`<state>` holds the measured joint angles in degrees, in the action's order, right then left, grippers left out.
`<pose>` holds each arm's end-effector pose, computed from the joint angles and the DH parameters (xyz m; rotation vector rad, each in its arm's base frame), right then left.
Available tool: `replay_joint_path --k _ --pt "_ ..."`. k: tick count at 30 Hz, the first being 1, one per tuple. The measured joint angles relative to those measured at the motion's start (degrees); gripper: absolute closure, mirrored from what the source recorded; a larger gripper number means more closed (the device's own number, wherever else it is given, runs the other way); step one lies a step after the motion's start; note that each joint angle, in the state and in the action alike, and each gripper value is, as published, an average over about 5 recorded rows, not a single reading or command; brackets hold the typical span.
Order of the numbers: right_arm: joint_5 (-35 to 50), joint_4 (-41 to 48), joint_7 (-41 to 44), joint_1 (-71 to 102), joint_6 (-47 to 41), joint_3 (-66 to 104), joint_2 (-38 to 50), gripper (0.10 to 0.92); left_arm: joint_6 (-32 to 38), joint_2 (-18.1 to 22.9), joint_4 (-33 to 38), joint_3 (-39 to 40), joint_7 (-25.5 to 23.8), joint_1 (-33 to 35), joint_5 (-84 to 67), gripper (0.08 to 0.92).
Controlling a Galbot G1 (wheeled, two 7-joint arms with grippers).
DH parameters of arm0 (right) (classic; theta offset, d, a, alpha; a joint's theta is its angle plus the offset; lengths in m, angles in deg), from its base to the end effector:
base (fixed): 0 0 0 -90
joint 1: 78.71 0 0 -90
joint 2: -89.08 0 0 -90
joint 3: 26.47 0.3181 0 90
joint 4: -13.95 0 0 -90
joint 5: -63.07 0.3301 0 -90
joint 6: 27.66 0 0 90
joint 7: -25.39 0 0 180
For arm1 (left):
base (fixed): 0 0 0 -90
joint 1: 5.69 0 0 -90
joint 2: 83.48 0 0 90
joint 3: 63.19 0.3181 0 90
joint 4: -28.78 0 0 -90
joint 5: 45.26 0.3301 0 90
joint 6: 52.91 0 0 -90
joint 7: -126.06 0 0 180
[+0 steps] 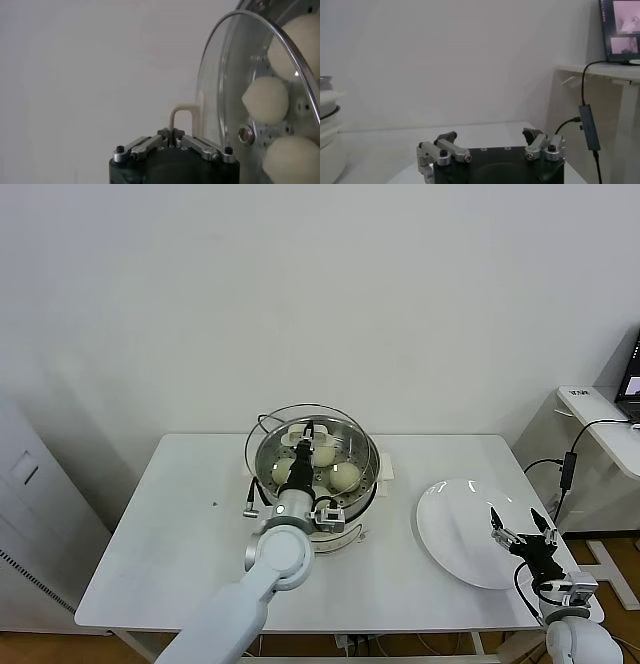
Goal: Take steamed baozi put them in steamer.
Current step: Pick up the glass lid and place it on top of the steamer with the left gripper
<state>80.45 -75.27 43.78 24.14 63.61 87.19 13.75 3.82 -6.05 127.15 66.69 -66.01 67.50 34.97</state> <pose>0.2328 -0.2098 -0.3388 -0.1264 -3.0425 -0.0235 0.3293 -0.1456 -0.2235 0.0434 2.0872 2.1455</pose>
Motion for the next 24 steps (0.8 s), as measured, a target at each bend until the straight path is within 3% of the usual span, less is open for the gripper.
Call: replay_joint_path --k 24 --pt "-0.3 0.4 0.3 0.1 0.3 0.6 -0.2 0.203 0.9 1.8 -4.2 1.3 1.9 -0.5 -0.5 0.894"
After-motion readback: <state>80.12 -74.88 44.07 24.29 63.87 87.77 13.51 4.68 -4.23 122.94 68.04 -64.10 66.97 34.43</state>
